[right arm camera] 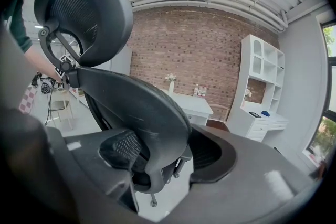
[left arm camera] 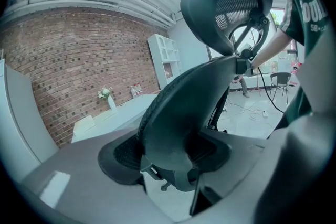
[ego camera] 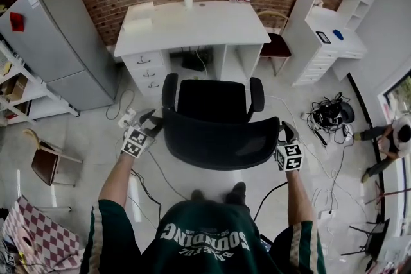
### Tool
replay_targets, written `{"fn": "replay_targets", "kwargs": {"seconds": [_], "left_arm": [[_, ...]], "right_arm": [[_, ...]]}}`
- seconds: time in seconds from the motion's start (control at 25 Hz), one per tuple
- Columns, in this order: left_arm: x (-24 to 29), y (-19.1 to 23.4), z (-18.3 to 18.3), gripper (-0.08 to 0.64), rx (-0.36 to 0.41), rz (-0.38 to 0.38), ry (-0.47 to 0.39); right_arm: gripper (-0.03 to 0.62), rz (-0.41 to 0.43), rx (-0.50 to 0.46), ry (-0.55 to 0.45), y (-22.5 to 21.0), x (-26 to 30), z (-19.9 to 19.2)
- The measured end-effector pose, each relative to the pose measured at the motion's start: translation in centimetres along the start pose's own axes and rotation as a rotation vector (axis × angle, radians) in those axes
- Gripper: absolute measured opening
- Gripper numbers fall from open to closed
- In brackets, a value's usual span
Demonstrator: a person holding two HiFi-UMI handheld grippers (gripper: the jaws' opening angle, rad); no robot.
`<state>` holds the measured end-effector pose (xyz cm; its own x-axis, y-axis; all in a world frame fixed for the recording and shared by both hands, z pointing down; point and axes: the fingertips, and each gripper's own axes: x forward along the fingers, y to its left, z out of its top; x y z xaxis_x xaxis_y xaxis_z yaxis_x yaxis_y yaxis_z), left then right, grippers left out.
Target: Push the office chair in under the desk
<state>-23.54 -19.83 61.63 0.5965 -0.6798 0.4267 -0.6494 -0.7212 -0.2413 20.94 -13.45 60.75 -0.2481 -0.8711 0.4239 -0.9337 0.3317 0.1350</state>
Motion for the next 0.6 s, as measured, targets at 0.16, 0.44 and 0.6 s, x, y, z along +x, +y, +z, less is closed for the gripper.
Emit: {"fn": "replay_targets", "kwargs": {"seconds": [0.16, 0.44, 0.6], "left_arm": [[-0.9, 0.8, -0.8, 0.242, -0.021, 0.032, -0.007], [-1.5, 2.0, -1.9, 0.244, -0.036, 0.068, -0.007], [-1.2, 2.2, -1.9, 0.244, -0.045, 0.085, -0.009]], "right_arm": [[0.275, 0.024, -0.019, -0.009, 0.8, 1.3, 0.9], [0.27, 0.062, -0.053, -0.007, 1.4, 3.2, 1.7], [0.268, 0.086, -0.07, 0.002, 0.9, 4.0, 2.1]]}}
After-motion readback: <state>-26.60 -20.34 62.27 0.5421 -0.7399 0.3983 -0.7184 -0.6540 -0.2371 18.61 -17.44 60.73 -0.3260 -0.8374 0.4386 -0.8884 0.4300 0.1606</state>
